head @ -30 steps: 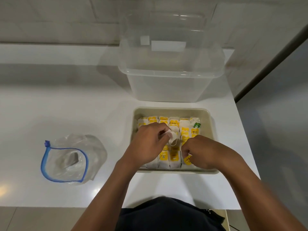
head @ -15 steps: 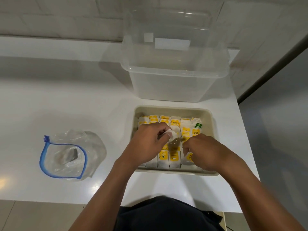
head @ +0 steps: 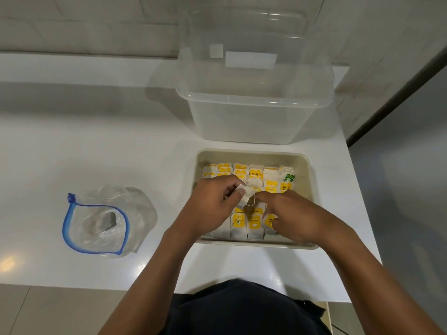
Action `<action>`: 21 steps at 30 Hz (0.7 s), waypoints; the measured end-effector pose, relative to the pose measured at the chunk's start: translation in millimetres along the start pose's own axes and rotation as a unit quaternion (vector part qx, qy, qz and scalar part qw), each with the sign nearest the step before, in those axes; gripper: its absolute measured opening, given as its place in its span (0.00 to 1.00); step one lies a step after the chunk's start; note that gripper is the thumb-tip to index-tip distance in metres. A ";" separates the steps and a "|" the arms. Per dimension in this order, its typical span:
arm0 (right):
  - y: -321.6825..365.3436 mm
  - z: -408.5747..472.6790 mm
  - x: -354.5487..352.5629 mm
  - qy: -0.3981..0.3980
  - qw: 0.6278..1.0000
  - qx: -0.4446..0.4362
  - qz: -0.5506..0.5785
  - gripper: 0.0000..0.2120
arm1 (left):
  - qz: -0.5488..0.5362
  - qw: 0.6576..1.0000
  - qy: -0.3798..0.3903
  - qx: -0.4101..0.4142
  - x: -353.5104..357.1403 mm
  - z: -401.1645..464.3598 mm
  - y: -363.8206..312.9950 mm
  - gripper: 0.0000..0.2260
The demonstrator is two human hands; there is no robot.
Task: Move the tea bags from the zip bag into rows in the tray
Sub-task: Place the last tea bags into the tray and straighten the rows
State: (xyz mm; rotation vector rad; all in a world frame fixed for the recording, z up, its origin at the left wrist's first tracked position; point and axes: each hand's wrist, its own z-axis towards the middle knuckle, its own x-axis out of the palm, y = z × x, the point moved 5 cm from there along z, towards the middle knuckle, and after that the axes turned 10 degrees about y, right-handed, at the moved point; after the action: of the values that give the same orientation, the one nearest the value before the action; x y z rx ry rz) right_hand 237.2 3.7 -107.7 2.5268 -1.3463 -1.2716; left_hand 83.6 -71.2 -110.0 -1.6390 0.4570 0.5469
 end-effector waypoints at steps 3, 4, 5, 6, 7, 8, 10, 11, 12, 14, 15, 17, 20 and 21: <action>0.5 -3.9 0.0 0.024 1.000 -0.010 0.008 0.30 | 0.002 1.000 -0.008 -0.001 -0.8 -1.7 0.1 0.06; 0.1 -5.1 -0.3 0.028 1.000 -0.011 0.005 0.30 | 0.001 1.000 -0.009 0.000 -0.5 -2.0 -0.3 0.06; -1.2 -5.7 -0.2 0.032 0.999 -0.008 0.002 0.30 | -0.001 1.000 -0.010 0.001 -0.2 -2.0 -0.6 0.06; -2.8 -6.0 0.3 0.038 0.999 -0.003 -0.001 0.30 | -0.002 1.000 -0.012 0.001 -0.1 -2.2 -0.8 0.06; -4.8 -5.7 1.7 0.047 0.999 0.005 -0.006 0.29 | -0.003 1.000 -0.014 0.002 -0.2 -2.5 -0.9 0.06; -6.9 -4.9 3.8 0.057 0.998 0.012 -0.011 0.28 | -0.005 1.000 -0.016 0.002 -0.5 -2.7 -0.9 0.06; -10.9 -2.2 9.5 0.078 0.997 0.025 -0.014 0.27 | -0.008 1.000 -0.018 0.004 -0.6 -3.2 -1.5 0.06; -12.7 -0.5 11.9 0.082 0.996 0.029 -0.013 0.26 | -0.006 1.000 -0.017 0.004 -0.5 -3.2 -1.9 0.06; -14.0 1.4 13.6 0.083 0.996 0.032 -0.011 0.26 | -0.005 1.000 -0.016 0.003 -0.7 -3.0 -2.1 0.06; -17.2 6.5 17.5 0.081 0.996 0.038 -0.008 0.26 | -0.006 1.000 -0.019 0.002 -1.1 -2.8 -1.8 0.06; -19.1 9.3 19.1 0.077 0.996 0.041 -0.006 0.26 | -0.007 1.000 -0.020 0.003 -1.2 -2.6 -1.8 0.06; -22.2 14.4 21.8 0.065 0.997 0.048 -0.007 0.25 | -0.007 1.000 -0.021 0.006 -0.9 -2.5 -1.8 0.06; -25.0 21.1 22.7 0.032 0.998 0.052 -0.008 0.18 | -0.005 1.000 -0.020 0.006 -0.9 -2.5 -1.7 0.06; -25.5 22.5 22.4 0.022 0.998 0.051 -0.007 0.17 | -0.005 1.000 -0.021 0.006 -1.0 -2.4 -1.9 0.06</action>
State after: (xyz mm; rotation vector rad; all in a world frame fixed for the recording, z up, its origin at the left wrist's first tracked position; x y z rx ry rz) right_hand 246.6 11.9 -146.5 2.6182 -1.4240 -1.1706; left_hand 84.1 -73.3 -107.6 -1.6143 0.4204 0.5684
